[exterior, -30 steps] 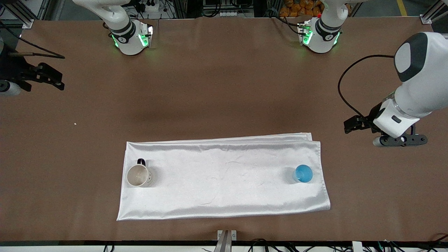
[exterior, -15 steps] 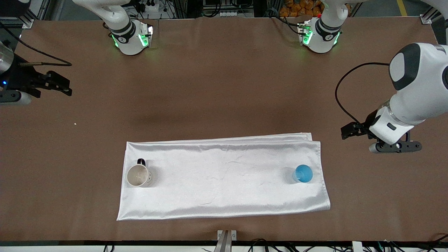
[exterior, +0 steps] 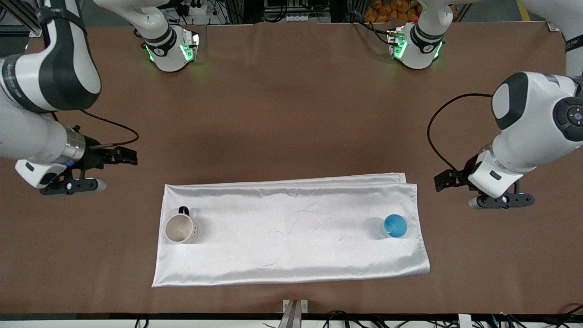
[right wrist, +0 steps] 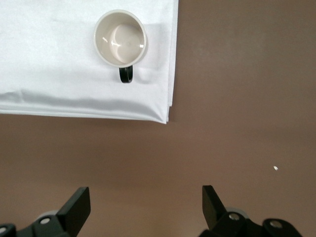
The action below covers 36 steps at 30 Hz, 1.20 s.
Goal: Place blue cup into white mug on table
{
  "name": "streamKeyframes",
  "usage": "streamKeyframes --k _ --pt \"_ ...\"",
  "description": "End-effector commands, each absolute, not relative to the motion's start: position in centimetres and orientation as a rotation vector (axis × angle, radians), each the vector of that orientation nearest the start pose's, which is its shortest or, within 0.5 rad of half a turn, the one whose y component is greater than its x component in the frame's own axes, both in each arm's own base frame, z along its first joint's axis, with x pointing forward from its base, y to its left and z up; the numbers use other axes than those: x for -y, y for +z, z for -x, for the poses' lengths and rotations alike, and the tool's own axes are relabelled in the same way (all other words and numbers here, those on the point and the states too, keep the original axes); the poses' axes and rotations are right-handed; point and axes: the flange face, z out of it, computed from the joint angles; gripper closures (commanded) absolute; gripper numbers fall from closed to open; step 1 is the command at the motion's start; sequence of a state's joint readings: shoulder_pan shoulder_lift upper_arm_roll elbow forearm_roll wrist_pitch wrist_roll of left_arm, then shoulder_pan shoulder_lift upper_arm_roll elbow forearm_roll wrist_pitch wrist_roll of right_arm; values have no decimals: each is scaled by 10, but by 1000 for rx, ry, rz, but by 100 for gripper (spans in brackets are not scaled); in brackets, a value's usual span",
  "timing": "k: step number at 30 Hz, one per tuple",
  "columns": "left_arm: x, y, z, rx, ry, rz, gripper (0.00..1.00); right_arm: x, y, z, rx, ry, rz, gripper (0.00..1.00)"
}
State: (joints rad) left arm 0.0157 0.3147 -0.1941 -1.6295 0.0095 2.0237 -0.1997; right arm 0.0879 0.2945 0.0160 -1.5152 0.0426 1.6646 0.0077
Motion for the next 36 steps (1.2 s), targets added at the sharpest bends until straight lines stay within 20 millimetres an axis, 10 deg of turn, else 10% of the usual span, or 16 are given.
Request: streamKeyframes --k 1,13,36 --pt "112 430 -663 65 -163 3194 0 -81 452 -642 129 222 3075 0" --pt "117 393 -677 67 -192 3210 0 -128 388 -665 86 160 3087 0" --pt "129 354 -685 37 -218 3202 0 -145 269 -701 94 -83 3078 0"
